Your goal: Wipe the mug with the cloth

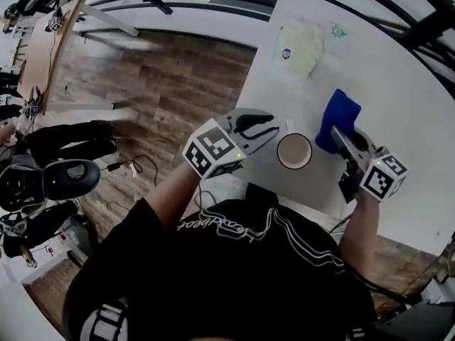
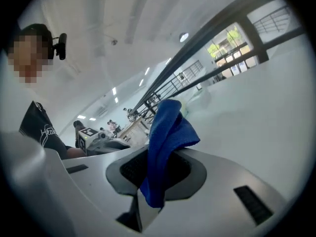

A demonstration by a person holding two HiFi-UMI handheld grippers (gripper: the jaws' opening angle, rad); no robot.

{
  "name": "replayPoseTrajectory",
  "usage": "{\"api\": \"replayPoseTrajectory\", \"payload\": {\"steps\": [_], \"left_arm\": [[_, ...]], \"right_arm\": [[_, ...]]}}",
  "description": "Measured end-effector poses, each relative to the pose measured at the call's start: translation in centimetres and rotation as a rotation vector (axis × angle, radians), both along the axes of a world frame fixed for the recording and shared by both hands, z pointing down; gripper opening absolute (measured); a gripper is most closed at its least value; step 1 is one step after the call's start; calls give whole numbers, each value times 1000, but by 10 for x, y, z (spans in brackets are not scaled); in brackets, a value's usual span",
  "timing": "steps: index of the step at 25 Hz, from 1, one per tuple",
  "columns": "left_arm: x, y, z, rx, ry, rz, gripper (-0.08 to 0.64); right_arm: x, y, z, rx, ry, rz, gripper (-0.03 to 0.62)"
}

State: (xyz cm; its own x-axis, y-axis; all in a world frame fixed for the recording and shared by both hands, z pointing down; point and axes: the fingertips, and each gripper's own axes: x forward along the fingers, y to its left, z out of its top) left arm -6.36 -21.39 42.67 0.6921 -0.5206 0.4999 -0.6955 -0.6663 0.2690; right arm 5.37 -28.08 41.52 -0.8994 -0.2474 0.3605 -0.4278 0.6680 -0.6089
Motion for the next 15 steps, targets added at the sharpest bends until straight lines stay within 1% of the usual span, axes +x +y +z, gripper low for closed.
{"api": "replayPoseTrajectory", "payload": {"steps": [3, 5, 8, 10, 12, 15], "left_arm": [[-16, 17, -8, 39, 17, -73, 92], [-13, 39, -19, 64, 58, -108, 91], [14, 94, -45, 119, 130, -123, 55], [38, 137, -51, 161, 153, -111, 23], [64, 181, -36, 196, 142, -96, 10], [89, 242, -13, 245, 88, -94, 8]], "right_arm": [[10, 12, -20, 136, 9, 62, 64], [21, 38, -34, 224, -1, 79, 64], [43, 108, -56, 318, -50, 89, 64], [57, 164, -52, 352, -87, 82, 64], [73, 219, -23, 379, -136, 80, 64], [89, 295, 11, 407, -214, 81, 64]]}}
